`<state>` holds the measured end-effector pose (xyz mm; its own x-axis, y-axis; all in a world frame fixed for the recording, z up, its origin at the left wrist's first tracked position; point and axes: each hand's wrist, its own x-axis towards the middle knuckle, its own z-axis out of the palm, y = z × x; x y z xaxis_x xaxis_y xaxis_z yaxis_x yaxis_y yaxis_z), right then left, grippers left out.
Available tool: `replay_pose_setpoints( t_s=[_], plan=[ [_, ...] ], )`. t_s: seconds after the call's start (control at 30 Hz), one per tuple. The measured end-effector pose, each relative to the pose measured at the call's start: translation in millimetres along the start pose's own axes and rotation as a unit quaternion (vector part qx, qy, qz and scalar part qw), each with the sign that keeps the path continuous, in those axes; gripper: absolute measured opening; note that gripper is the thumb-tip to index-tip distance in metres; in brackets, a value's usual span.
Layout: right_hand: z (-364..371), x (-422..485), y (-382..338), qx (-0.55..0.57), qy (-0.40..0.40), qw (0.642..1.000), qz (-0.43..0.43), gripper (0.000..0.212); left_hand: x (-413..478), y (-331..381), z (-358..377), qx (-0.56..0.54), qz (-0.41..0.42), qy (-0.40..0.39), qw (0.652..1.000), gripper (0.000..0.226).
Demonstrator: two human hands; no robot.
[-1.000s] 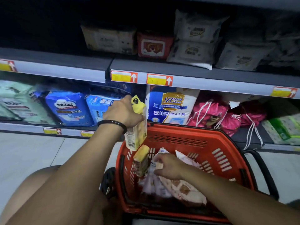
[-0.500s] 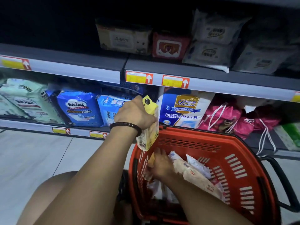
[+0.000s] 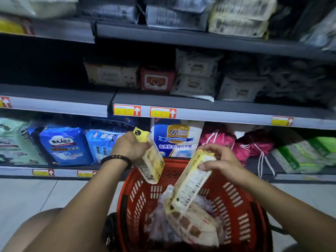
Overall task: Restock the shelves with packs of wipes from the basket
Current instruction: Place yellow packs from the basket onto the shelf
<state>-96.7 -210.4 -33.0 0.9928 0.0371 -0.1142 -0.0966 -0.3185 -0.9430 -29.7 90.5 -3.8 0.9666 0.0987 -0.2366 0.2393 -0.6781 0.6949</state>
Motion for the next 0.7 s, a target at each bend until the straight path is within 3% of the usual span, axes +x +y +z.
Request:
replay_pose_setpoints(
  t_s=[0.13, 0.3, 0.37, 0.43, 0.53, 0.7],
  plan=[
    [-39.7, -9.5, -1.3, 0.194, 0.161, 0.966, -0.055, 0.054, -2.3, 10.9, 18.8, -0.122, -0.029, -0.032, 0.992, 0.033],
    [-44.3, -6.8, -11.4, 0.334, 0.23, 0.911, -0.068, 0.083, -15.6, 42.2, 33.4, -0.279, -0.074, -0.084, 0.954, 0.035],
    [-41.2, -9.1, -14.4, 0.374, 0.237, 0.894, -0.06, 0.062, -17.7, 51.5, 45.1, -0.342, -0.074, -0.115, 0.93, 0.042],
    [-34.5, -9.3, -13.0, 0.382, 0.248, 0.889, -0.043, 0.044, -19.0, 59.0, 56.8, -0.428, -0.08, -0.137, 0.89, 0.052],
    [-22.3, -4.1, -5.5, 0.329, 0.273, 0.902, -0.059, 0.056, -25.1, 72.6, 69.6, -0.516, -0.072, -0.151, 0.84, 0.043],
    [-9.7, -0.9, -5.2, 0.26, 0.251, 0.928, -0.091, 0.066, -34.0, 81.9, 82.4, -0.546, -0.021, -0.132, 0.827, 0.026]
  ],
)
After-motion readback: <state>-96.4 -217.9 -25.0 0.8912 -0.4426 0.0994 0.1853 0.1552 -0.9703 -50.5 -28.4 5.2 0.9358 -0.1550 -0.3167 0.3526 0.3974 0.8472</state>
